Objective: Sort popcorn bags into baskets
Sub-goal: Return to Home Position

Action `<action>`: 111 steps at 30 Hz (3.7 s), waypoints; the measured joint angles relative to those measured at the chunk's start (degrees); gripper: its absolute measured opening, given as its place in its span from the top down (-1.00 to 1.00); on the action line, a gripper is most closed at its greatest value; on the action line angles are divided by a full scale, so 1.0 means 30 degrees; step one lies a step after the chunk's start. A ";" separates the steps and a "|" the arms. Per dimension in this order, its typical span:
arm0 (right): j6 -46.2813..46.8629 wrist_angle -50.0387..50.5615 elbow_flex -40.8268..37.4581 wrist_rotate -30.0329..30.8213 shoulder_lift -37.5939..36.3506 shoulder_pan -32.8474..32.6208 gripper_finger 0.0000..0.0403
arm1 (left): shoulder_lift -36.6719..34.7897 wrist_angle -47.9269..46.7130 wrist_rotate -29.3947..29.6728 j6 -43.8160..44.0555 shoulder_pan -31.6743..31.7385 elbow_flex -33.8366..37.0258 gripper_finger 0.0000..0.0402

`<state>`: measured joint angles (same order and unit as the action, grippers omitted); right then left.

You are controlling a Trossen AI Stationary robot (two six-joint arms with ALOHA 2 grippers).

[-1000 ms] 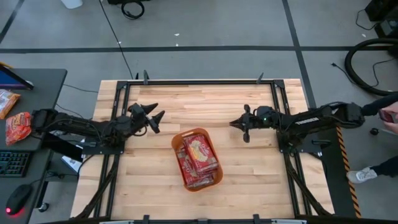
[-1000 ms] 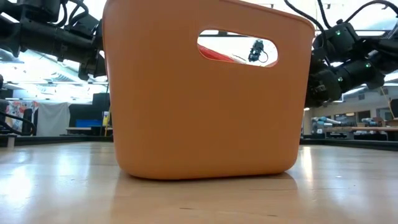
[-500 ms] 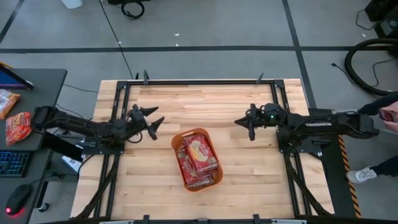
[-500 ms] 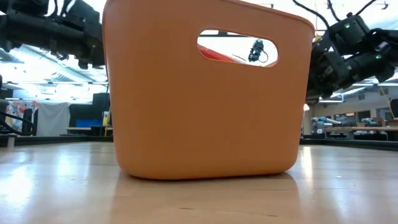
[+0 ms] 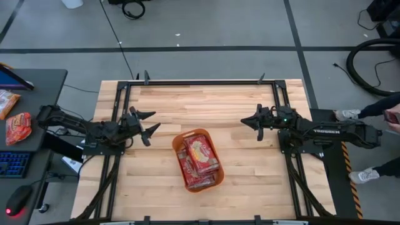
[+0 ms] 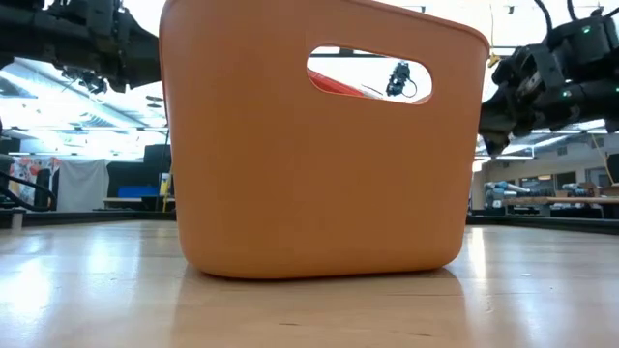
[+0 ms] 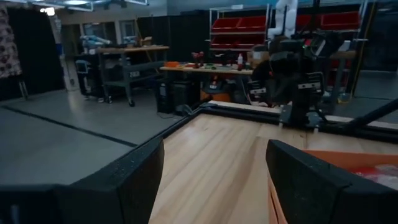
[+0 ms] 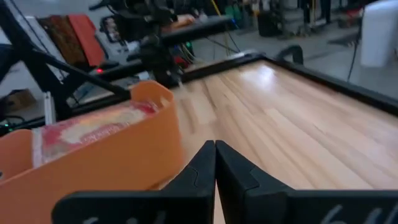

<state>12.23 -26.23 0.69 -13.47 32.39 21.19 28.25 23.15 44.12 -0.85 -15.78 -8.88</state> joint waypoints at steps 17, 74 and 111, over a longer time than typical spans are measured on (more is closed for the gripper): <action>-0.0399 -0.2053 0.0022 0.0108 -0.2079 0.0000 0.94 | -0.5999 -0.4050 0.0007 -0.1607 -0.2286 0.0007 -0.42; -0.0612 -0.1788 0.0022 -0.1870 -0.2057 0.0000 0.92 | -0.8801 -0.5811 -0.1661 0.4425 -0.3609 0.2819 -0.42; -0.0612 -0.1788 0.0022 -0.1874 -0.2049 0.0000 0.92 | -0.8793 -0.5811 -0.1660 0.4396 -0.3609 0.2834 -0.42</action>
<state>10.39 -31.59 0.75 -19.09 26.24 21.19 1.87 5.72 39.14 12.34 -26.61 -0.38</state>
